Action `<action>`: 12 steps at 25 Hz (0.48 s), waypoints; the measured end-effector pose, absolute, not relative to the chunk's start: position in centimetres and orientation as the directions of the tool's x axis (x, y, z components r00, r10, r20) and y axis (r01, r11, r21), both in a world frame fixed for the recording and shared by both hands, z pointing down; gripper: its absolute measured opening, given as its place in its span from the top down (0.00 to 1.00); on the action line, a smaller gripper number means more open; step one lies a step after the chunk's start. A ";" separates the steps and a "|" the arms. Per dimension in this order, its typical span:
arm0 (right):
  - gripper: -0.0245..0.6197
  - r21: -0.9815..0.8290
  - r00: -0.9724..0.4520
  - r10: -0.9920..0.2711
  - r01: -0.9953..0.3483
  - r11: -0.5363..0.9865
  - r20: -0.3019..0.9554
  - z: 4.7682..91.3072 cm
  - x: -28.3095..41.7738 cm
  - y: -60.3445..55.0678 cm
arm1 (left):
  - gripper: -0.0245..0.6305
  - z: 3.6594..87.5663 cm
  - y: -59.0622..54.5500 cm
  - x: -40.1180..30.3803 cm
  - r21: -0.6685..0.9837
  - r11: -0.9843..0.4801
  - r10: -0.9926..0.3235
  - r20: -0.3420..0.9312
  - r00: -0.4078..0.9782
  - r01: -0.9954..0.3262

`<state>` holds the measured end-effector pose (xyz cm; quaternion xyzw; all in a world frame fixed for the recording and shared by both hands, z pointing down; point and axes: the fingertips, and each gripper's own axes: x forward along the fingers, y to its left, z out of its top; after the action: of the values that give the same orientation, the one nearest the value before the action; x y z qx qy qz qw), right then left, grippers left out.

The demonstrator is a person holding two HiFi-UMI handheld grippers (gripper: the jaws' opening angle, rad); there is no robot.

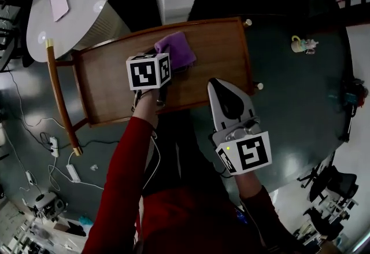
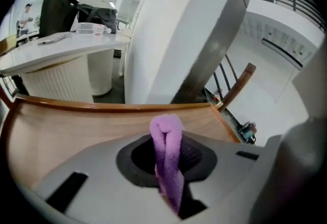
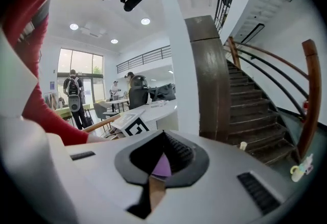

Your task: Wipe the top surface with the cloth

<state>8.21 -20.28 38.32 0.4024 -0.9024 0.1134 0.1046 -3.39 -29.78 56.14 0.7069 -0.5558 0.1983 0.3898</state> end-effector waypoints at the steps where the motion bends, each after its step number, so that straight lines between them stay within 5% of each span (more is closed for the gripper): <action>1: 0.94 -0.118 -0.666 -0.689 -0.738 0.664 0.285 38.7 7.2 -20.6 | 0.87 56.0 -29.3 -5.4 0.316 -0.050 -0.641 0.717 0.273 -0.947; 12: 0.94 -0.129 -0.725 -0.619 -0.674 0.727 0.302 40.5 -0.3 -21.0 | 0.87 56.3 -18.7 -25.8 0.113 0.251 -0.600 0.797 -0.063 -0.961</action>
<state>-0.28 -20.96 40.47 0.3508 -0.9215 0.1156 0.1201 -25.76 -18.71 56.27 0.5654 -0.6905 0.2339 0.3858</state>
